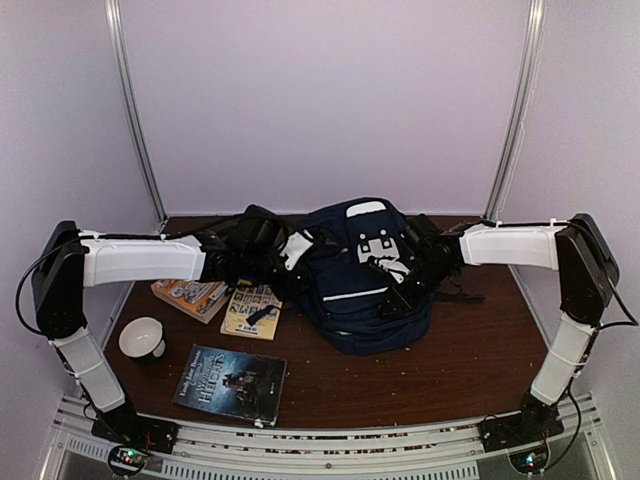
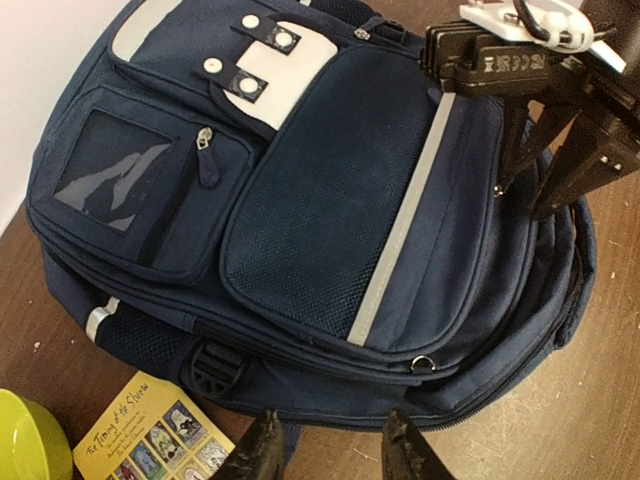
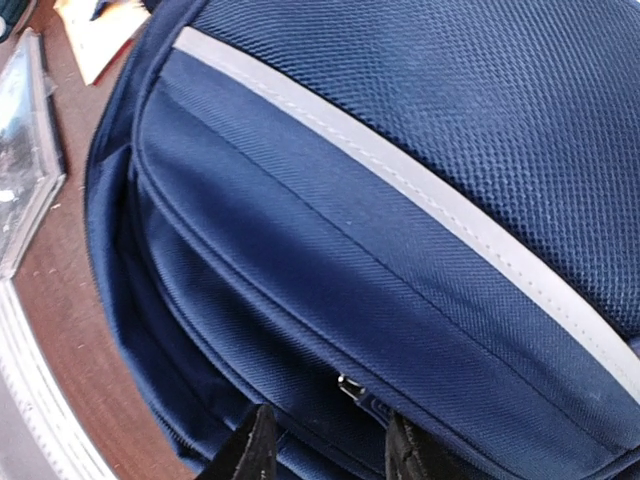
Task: Pack the student bag
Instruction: Pick up the student bag from the upper front pocket, then hold the upper front pocket of the student bag.
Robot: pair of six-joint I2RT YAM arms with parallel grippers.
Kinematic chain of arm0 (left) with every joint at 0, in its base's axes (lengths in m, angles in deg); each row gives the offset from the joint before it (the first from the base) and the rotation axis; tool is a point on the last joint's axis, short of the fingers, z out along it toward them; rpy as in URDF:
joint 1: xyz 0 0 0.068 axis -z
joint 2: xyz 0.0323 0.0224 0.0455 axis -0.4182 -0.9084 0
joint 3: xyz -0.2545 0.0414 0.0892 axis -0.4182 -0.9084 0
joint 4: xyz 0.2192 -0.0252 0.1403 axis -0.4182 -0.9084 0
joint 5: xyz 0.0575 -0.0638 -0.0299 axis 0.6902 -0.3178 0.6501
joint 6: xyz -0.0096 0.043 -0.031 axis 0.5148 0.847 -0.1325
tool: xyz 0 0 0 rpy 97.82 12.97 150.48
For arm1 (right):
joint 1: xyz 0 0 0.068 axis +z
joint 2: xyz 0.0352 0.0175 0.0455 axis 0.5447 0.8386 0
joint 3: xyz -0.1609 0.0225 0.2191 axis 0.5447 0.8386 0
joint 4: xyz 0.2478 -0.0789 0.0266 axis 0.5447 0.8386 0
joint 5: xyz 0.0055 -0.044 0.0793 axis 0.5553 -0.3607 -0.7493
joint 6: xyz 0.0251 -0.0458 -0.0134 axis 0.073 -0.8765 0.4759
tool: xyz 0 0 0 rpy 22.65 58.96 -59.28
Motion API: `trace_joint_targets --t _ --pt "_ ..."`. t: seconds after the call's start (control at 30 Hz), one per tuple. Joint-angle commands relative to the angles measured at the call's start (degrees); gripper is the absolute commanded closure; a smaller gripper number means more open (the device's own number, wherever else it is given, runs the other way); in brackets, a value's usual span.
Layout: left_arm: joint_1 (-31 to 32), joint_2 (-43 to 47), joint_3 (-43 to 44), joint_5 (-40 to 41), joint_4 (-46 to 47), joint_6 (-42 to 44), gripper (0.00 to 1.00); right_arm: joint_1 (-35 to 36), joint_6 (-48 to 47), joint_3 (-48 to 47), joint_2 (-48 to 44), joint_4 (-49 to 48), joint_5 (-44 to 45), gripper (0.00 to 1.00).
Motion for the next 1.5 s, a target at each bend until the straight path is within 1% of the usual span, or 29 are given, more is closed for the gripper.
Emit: trace_joint_targets --t 0.0,0.03,0.1,0.3,0.43,0.5,0.57,0.63,0.73,0.87,0.9,0.97,1.07,1.17,1.33,1.47 --pt "0.3 1.5 -1.1 -1.3 7.3 -2.4 0.65 -0.5 1.7 2.0 1.8 -7.0 8.3 0.64" --pt "0.3 1.5 -1.6 -1.3 8.1 -2.7 0.65 -0.4 1.7 2.2 2.2 -7.6 9.2 0.67" --pt "0.6 1.4 -2.5 -1.5 9.7 -3.0 0.65 -0.4 2.2 1.6 3.0 -7.7 10.2 0.69" --pt "1.7 1.5 -3.6 -2.2 12.8 -2.8 0.65 1.9 1.9 -0.7 4.3 -7.2 17.3 0.69" --pt "1.8 2.7 -5.2 -0.2 15.8 -3.7 0.65 3.1 1.2 -3.8 6.5 -5.8 21.7 0.71" --pt "1.8 3.4 -6.4 1.4 17.8 -4.6 0.65 3.5 0.8 -5.8 7.9 -4.7 23.6 0.74" --pt "1.8 4.0 -8.1 2.7 20.5 -5.6 0.65 3.8 0.5 -7.7 9.6 -3.5 24.3 0.84" --pt "1.8 4.3 -9.4 3.5 23.2 -6.1 0.65 3.8 -0.1 -8.8 10.6 -2.3 23.3 0.92" --pt "1.8 4.2 -10.7 3.5 26.1 -6.1 0.65 3.6 -1.3 -7.1 7.9 -2.6 20.5 0.96" --pt "2.8 3.3 -11.5 3.4 29.6 -3.3 0.64 3.1 -3.4 -5.0 2.5 0.3 14.2 0.96" --pt "3.4 2.8 -11.7 3.2 30.8 -2.2 0.64 2.9 -4.5 -5.0 1.4 1.5 11.5 0.96" --pt "4.8 1.6 -11.9 3.8 33.3 0.7 0.63 2.7 -5.8 -4.9 -0.7 3.2 9.1 0.96" --pt "7.5 -0.5 -12.3 4.3 37.5 5.9 0.61 2.6 -7.1 -4.9 -2.6 4.9 5.2 0.96" --pt "9.2 -2.6 -12.0 3.7 41.1 8.9 0.59 2.2 -7.4 -4.5 -3.4 5.5 0.9 0.96" --pt "10.2 -6.3 -10.3 2.9 42.9 11.5 0.56 1.7 -7.7 -3.0 -5.0 5.0 -3.6 0.96" --pt "10.4 -8.1 -9.3 -0.1 42.4 13.1 0.55 1.6 -7.7 -2.8 -6.1 4.8 -5.0 0.97"
